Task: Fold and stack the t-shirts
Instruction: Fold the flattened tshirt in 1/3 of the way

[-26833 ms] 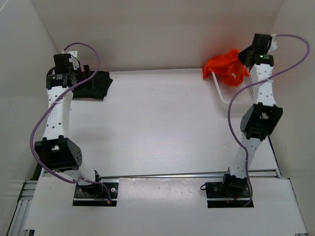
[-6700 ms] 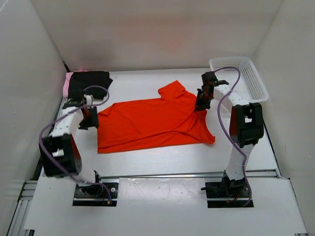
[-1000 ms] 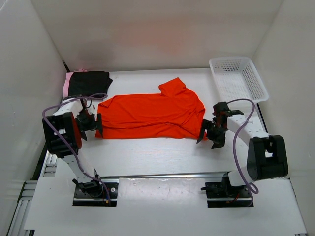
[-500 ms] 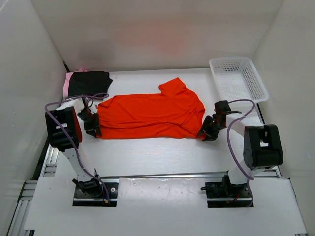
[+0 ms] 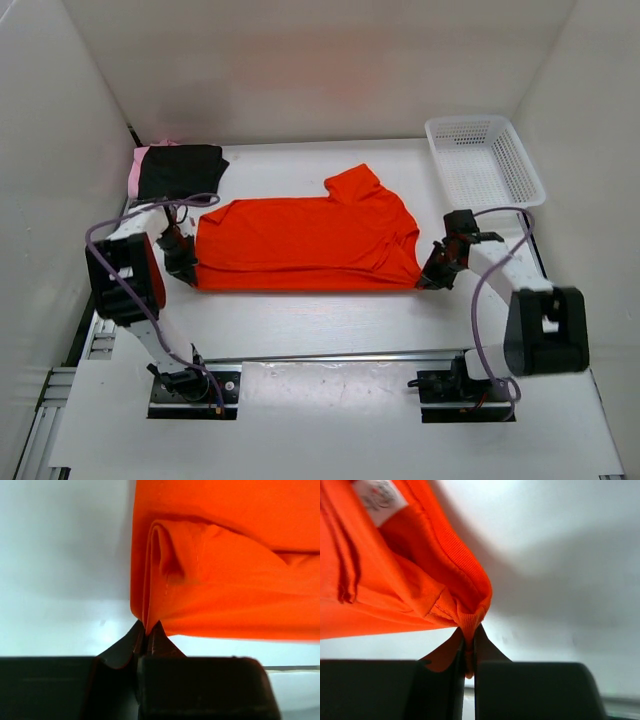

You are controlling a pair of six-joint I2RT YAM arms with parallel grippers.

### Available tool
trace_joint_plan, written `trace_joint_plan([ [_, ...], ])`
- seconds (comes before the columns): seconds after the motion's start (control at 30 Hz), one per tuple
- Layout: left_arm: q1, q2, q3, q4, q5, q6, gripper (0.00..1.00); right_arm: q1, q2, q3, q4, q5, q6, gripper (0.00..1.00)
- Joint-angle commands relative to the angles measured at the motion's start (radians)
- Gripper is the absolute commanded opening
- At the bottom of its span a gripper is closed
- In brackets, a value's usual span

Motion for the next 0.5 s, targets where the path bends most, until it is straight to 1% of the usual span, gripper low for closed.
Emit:
trace_joint_plan([
  [0.0,0.002,-0.160,-0.085,-0.066,-0.159,0.006,0.10,-0.007,-0.145,-0.095,-0.201,0.051,0.032,0.00],
  [0.07,0.002,-0.180,-0.134,-0.087,-0.180,0.006,0.10,-0.007,-0.220,-0.174,-0.201,0.005,0.095,0.00],
  [0.1,0.002,-0.199,-0.161,-0.097,-0.180,0.006,0.10,-0.007,-0.242,-0.253,-0.201,-0.053,0.112,0.00],
  [0.2,0.002,-0.248,-0.291,-0.097,-0.214,0.006,0.10,-0.007,-0.325,-0.376,-0.201,-0.078,0.175,0.01],
  [0.27,0.002,-0.273,-0.334,-0.097,-0.228,0.006,0.38,-0.007,-0.391,-0.424,-0.201,-0.078,0.207,0.27],
  [0.3,0.002,-0.283,-0.351,-0.088,-0.254,0.006,0.55,-0.007,-0.409,-0.441,-0.201,-0.089,0.207,0.41],
  [0.33,0.002,-0.303,-0.362,-0.079,-0.275,0.006,0.67,-0.007,-0.433,-0.453,-0.201,-0.089,0.207,0.53],
  [0.37,0.002,-0.303,-0.362,-0.070,-0.304,0.006,0.74,-0.007,-0.443,-0.454,-0.201,-0.089,0.207,0.58],
  [0.4,-0.007,-0.314,-0.337,-0.070,-0.384,0.006,0.74,-0.007,-0.452,-0.454,-0.212,-0.089,0.207,0.59],
  [0.43,-0.031,-0.328,-0.307,-0.061,-0.434,0.006,0.74,-0.007,-0.452,-0.443,-0.221,-0.089,0.196,0.59],
  [0.47,-0.056,-0.342,-0.217,-0.060,-0.487,0.006,0.75,-0.007,-0.463,-0.434,-0.239,-0.077,0.196,0.59],
])
